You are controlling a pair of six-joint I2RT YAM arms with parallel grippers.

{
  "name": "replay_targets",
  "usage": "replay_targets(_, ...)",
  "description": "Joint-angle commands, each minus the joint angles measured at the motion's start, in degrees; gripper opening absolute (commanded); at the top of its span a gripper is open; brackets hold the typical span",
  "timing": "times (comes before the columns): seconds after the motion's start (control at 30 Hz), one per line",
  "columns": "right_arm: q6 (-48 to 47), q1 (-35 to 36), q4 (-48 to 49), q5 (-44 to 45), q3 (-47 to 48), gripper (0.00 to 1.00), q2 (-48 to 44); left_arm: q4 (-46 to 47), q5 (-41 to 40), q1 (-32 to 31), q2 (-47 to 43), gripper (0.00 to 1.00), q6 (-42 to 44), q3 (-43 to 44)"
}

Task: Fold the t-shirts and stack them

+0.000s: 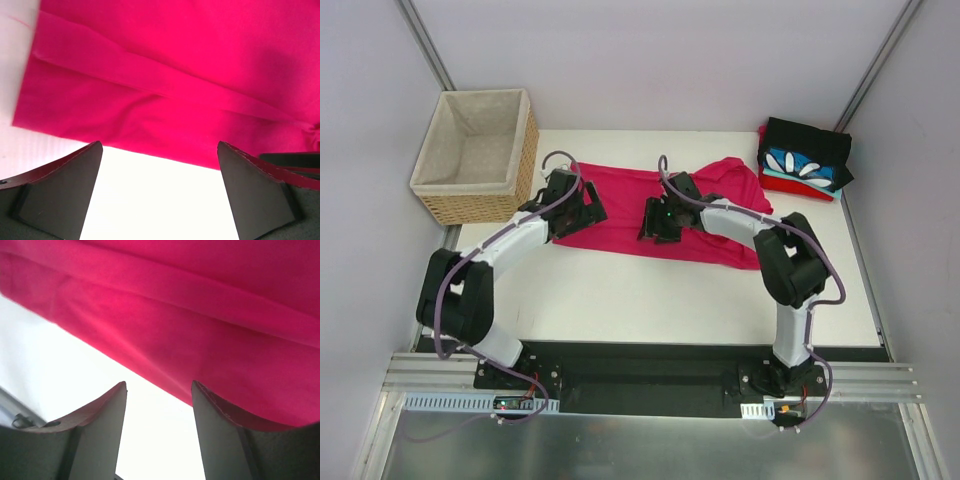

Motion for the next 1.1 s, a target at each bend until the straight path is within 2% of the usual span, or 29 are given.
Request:
replay_targets(0.0,5.66,0.04,17.66,-11.75,-5.77,0.57,0.54,3.70,-1.84,2.38,-7.06,0.99,-1.77,-3.69)
replay_targets(0.33,10.59,-1.01,43.66,-18.00,-23.43,0.57,-7.71,10.56,7.40,4.67,-7.86,0.99,-3.35,-7.82)
replay_targets(0.63,9.71,-2.86,48.42,-18.62,-29.95,0.57,-10.89,16.36,12.58,4.67,-6.37,0.99,-3.70,-9.40)
replay_targets(0.8,11.38,-5.05,55.20,-21.24,-32.51,0.56,-7.66,23.38,15.92,5.11,-3.82,0.99,-6.07,-12.13)
replay_targets(0.9,15.06,-6.98,63.00,-24.31,-33.82,0.56,-3.97,24.54,17.07,5.20,-2.94,0.99,-7.13,-12.66)
replay_targets(1.0,20.77,-9.27,74.60,-28.53,-34.97,0.56,2.17,25.33,17.51,5.20,-2.94,0.99,-7.13,-12.83)
replay_targets(1.03,22.96,-9.88,82.29,-29.42,-35.06,0.56,4.55,25.68,17.68,5.20,-3.02,0.99,-7.13,-12.75)
replay_targets(1.07,28.99,-11.20,86.63,-29.95,-35.06,0.56,6.75,25.77,18.20,5.20,-3.02,0.99,-7.04,-12.66)
